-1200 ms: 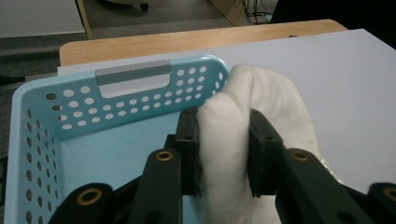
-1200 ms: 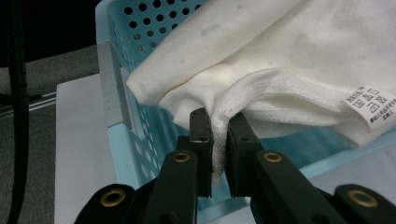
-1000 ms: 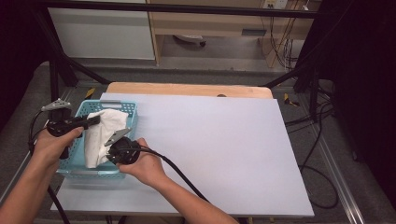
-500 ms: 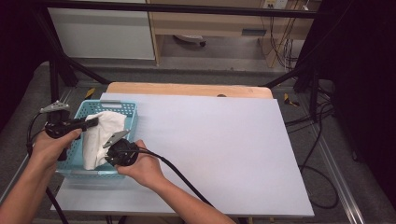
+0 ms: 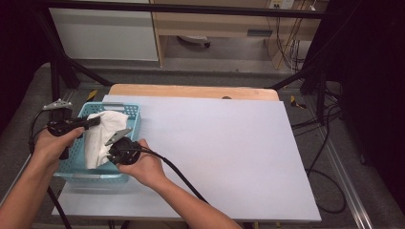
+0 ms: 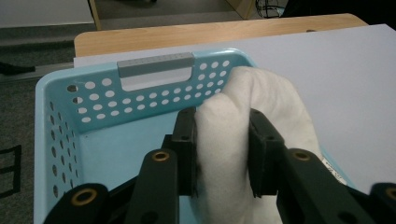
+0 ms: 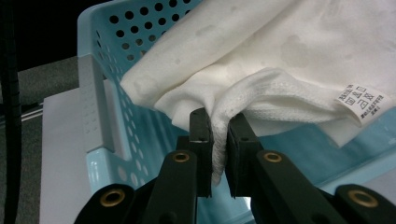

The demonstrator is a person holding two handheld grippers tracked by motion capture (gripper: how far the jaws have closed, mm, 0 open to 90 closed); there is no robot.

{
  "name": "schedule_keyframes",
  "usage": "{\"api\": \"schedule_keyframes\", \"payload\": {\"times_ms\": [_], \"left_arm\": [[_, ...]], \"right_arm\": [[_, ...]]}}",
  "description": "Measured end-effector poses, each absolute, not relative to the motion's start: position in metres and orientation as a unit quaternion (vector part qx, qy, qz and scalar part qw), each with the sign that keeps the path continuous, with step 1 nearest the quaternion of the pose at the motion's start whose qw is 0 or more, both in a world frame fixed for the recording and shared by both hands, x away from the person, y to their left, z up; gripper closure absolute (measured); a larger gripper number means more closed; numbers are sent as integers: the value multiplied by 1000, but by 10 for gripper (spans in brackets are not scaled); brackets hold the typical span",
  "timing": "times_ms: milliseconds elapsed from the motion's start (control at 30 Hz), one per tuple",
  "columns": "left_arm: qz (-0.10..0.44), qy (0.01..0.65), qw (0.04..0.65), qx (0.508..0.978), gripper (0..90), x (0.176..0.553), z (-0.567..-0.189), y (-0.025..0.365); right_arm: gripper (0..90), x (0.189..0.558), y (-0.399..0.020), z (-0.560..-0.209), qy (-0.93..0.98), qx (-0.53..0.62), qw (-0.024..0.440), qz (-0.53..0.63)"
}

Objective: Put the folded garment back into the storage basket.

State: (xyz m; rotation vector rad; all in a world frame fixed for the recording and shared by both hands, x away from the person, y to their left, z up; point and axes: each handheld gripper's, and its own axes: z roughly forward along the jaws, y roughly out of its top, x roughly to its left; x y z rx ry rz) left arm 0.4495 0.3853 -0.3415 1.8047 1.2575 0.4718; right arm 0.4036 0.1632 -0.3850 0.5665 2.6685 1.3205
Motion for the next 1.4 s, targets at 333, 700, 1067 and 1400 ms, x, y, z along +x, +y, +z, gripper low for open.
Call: {"api": "schedule_keyframes", "payload": {"times_ms": [333, 700, 1067, 1400], "left_arm": [[215, 506, 437, 712, 347, 462, -347, 378], [239, 474, 445, 721, 232, 430, -319, 345], [255, 443, 442, 737, 152, 391, -306, 307], [247, 428, 442, 749, 140, 362, -334, 277]], "right_arm": [[361, 401, 155, -380, 878, 205, 67, 428], [186, 391, 95, -353, 868, 231, 110, 426], [103, 406, 40, -340, 846, 270, 125, 443], [81, 413, 9, -336, 833, 284, 144, 452]]}}
